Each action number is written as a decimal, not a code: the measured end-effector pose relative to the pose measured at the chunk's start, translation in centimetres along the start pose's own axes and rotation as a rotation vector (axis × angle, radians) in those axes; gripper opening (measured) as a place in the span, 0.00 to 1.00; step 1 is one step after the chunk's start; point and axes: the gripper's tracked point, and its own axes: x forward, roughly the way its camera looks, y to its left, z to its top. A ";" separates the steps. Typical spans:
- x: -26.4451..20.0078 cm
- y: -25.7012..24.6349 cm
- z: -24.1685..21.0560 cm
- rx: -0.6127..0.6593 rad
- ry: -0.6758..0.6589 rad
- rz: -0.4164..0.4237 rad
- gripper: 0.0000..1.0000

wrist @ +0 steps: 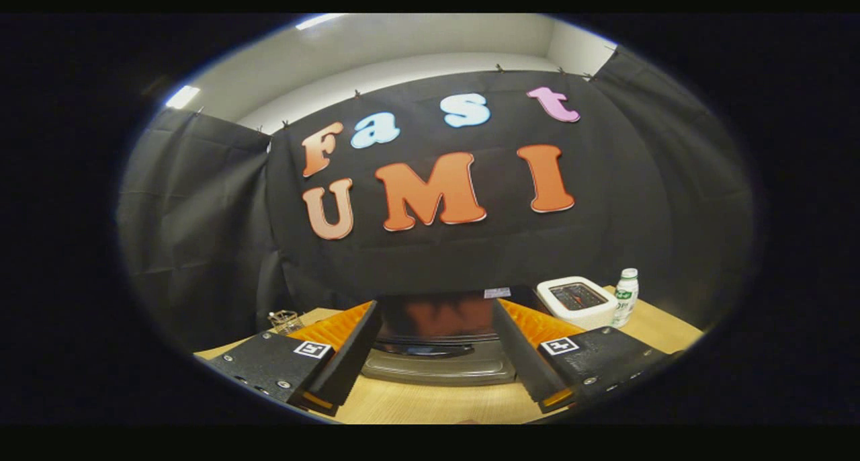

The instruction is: Open the toaster oven, put the food inside, and close the toaster oven door.

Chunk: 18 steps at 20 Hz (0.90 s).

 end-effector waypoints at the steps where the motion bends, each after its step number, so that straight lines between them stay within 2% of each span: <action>1: 0.8 -0.2 -1.0 0.002 0.023 -0.015 0.98; 6: 4.3 -0.3 -3.8 -0.009 0.079 -0.057 0.98; 10: 5.5 0.3 -7.0 -0.023 0.125 -0.066 0.98; 15: 5.2 1.3 -7.9 -0.123 0.095 -0.065 0.98; 16: 4.7 1.4 -7.5 -0.139 0.055 -0.066 0.97; 18: 4.3 1.4 -7.7 -0.135 0.048 -0.053 0.97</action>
